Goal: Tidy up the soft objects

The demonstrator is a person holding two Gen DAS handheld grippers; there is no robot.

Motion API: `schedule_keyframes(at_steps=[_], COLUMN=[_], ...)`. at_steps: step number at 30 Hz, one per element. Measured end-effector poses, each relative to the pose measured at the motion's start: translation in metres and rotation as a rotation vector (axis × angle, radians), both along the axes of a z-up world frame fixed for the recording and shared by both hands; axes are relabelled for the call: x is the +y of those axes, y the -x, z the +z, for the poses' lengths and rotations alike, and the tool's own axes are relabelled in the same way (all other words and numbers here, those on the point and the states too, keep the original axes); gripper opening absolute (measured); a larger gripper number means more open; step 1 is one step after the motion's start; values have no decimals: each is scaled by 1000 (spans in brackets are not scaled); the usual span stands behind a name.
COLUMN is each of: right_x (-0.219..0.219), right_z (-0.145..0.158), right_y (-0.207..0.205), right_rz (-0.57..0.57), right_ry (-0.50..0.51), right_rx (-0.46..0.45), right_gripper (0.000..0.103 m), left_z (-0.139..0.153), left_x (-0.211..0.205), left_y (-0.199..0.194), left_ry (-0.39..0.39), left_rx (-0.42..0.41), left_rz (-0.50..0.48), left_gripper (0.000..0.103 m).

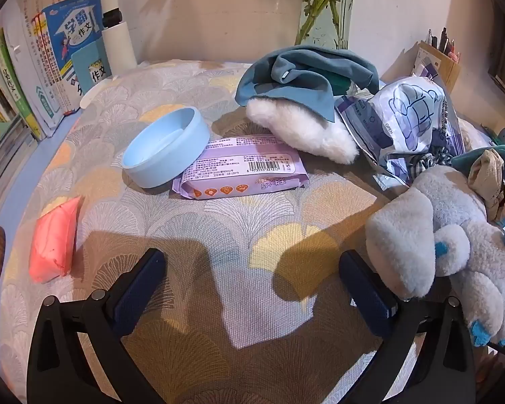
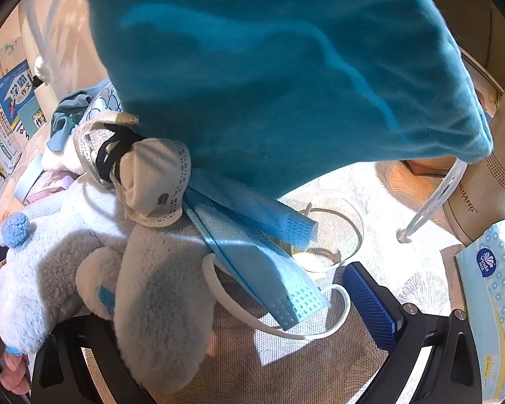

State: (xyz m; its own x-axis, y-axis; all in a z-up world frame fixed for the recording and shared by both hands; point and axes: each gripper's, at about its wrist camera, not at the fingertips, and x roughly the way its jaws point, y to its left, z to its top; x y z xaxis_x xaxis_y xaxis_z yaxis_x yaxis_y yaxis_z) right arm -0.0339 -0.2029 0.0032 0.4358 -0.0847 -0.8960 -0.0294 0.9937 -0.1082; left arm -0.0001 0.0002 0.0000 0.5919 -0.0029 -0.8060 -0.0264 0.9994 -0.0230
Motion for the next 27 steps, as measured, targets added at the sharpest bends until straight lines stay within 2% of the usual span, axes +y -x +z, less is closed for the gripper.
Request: schedule_keyframes(at_steps=[3, 5, 9, 11, 13, 17, 19, 22, 24, 27], right_x=[0, -1, 5, 7, 11, 25, 23, 23, 26, 40], right_z=[1, 4, 6, 7, 8, 17, 25, 50, 72, 103], right_y=[1, 8, 35, 52, 66, 92, 106, 130, 138, 139], right_rz=[-4, -17, -19, -47, -59, -53, -47, -57, -50, -35], right_ry=[-6, -10, -9, -21, -13, -10, -74, -157, -154, -88], right_rx=[17, 71, 141, 134, 122, 113, 83, -37, -125, -259], right_gripper=[103, 103, 103, 103, 103, 103, 103, 103, 103, 103], left_z=[1, 3, 3, 4, 5, 18, 34, 56, 71, 86], left_x=[1, 1, 2, -4, -2, 9, 17, 27, 34, 55], left_y=[2, 9, 45, 63, 79, 105, 122, 143, 154, 173], left_ry=[3, -2, -1, -15, 5, 0, 1, -9, 1, 18], left_rx=[19, 47, 64, 57, 41, -44, -117, -230, -295, -392], left_rz=[10, -7, -60, -77, -108, -85, -80, -79, -70, -46], left_gripper=[103, 103, 103, 103, 102, 102, 102, 102, 102, 102])
